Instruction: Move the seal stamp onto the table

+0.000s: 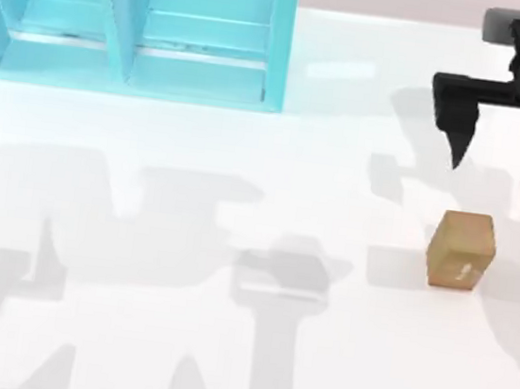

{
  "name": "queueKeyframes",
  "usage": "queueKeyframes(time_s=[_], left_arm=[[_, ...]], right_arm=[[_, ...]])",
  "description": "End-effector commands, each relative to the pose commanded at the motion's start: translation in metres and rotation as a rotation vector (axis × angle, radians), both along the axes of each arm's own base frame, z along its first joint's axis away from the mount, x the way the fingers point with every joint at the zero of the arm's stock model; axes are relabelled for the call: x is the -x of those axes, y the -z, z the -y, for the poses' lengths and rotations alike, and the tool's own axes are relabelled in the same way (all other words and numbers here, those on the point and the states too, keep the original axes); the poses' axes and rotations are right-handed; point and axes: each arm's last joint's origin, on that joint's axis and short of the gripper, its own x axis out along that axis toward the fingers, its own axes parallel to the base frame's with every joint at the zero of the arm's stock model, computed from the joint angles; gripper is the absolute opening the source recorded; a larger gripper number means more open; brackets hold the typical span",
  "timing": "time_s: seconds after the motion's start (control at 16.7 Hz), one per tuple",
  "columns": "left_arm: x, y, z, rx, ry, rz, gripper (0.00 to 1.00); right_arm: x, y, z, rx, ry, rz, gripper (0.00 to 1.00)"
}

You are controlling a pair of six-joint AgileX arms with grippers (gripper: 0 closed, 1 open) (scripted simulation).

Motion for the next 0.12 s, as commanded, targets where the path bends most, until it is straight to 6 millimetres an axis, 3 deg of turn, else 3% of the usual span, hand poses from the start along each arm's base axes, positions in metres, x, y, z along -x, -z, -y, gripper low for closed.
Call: queueKeyframes(time_s=[0.12], left_arm=[[0.0000,0.0000,0.0000,0.000,0.000,0.000,1.00]], right_arm=[[0.0008,-0.0029,0.0004,-0.001,0.000,0.002,1.00]])
